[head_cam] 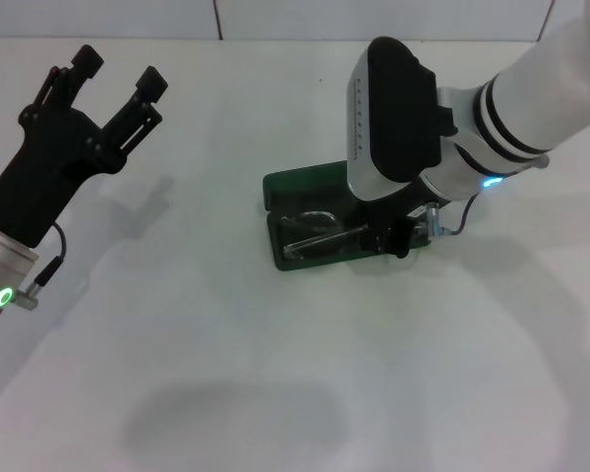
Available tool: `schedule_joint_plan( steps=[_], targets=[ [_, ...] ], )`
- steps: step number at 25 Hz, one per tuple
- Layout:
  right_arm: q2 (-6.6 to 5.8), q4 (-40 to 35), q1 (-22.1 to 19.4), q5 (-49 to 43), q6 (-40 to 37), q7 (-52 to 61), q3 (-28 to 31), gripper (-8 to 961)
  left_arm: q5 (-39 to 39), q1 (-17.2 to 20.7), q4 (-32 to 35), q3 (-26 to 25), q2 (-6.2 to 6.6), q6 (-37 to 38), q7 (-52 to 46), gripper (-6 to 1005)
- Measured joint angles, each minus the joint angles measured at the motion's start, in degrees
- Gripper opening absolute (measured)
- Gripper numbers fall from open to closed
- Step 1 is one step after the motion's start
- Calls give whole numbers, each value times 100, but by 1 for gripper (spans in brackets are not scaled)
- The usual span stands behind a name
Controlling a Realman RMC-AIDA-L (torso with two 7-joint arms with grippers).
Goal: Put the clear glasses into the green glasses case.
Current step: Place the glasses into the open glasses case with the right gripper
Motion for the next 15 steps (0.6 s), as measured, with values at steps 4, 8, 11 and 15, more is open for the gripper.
schedule_joint_plan(
  steps=[4,8,11,15],
  targets=[
    [-13,-384,-210,-32,-53,0,47,229,0,27,0,0,-1,0,0,887],
    [-8,-426,-237,-74,-137,0,20,229,0,34,0,0,-7,0,0,887],
    [-1,-240,-143,-70,-166,-1,-33,230,3,29,-7,0,-9,4,0,887],
    [0,-64,-59,-32,-124,-1,-111,230,3,40,-8,0,-19,16,0,887]
  ],
)
